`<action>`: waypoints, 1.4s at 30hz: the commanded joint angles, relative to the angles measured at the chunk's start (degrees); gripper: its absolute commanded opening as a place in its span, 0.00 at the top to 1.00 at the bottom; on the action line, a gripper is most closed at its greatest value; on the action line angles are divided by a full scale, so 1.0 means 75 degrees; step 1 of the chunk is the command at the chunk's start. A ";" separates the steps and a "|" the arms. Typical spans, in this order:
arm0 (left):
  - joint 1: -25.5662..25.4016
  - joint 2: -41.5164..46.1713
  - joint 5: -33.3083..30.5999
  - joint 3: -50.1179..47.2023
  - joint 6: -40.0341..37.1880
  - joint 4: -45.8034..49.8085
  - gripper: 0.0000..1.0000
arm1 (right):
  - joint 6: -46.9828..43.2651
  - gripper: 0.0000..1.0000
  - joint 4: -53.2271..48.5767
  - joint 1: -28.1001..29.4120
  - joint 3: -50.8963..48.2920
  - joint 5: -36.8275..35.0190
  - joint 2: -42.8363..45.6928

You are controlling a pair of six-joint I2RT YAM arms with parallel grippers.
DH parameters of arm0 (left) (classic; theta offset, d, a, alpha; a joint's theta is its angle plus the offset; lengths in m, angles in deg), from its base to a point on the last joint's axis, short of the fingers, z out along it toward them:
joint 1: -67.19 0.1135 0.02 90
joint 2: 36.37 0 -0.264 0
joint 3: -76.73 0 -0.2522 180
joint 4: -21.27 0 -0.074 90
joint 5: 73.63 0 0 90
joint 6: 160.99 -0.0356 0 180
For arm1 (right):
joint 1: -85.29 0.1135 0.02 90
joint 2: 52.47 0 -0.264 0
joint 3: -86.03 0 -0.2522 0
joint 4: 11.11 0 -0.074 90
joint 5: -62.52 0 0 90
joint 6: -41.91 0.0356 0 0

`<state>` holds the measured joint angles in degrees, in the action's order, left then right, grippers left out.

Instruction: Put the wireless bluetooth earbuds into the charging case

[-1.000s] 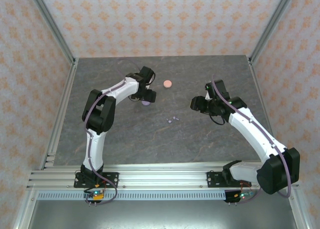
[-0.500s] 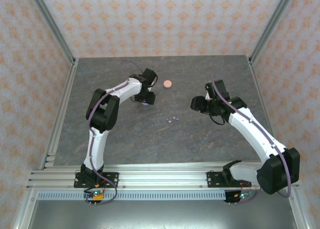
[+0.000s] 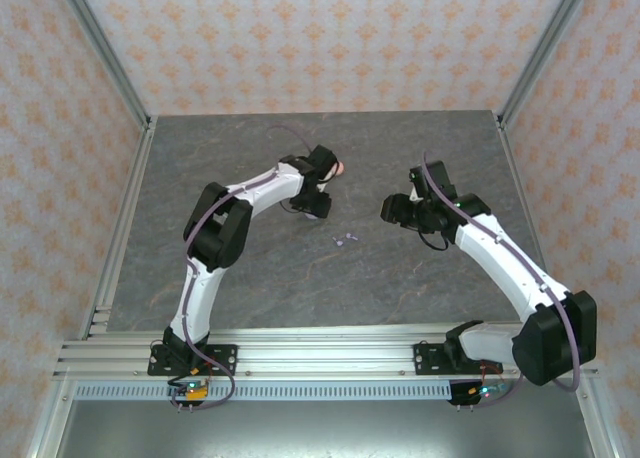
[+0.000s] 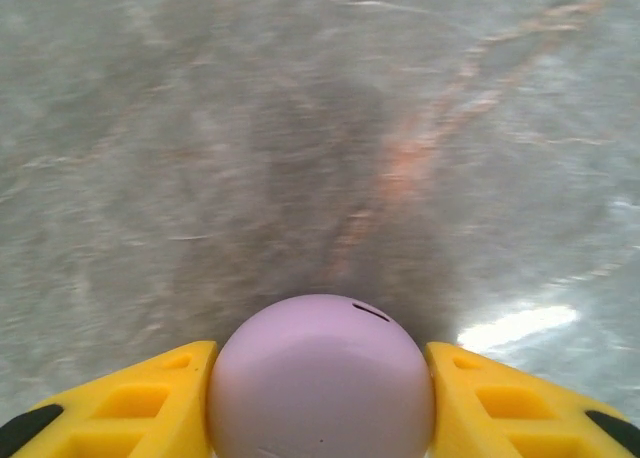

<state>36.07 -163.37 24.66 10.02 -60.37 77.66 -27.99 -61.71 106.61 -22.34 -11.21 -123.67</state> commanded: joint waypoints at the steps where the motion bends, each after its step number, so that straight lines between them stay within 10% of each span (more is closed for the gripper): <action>1: -0.0225 -0.0276 0.0203 0.0345 0.0117 0.0159 0.55 | -0.0066 0.41 0.0174 -0.0025 -0.0124 -0.0240 -0.0119; 16: -0.0457 -0.0001 -0.0319 0.0192 0.0063 0.0058 0.22 | -0.0229 0.41 0.0828 -0.0019 0.0293 0.0268 -0.1478; 28: -0.0101 0.0344 -0.0635 -0.0665 0.0304 -0.0153 0.24 | -0.0534 0.42 0.0895 -0.0022 0.1691 0.0918 -0.3242; 42: 0.0018 0.1115 -0.0468 -0.1669 0.0384 -0.0621 0.24 | -0.0877 0.64 0.0221 0.0104 0.4301 0.2354 -0.6105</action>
<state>35.48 -158.26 21.89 0.14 -58.36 72.30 -33.39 -57.16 106.74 6.40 4.15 -167.41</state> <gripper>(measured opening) 0.757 0.362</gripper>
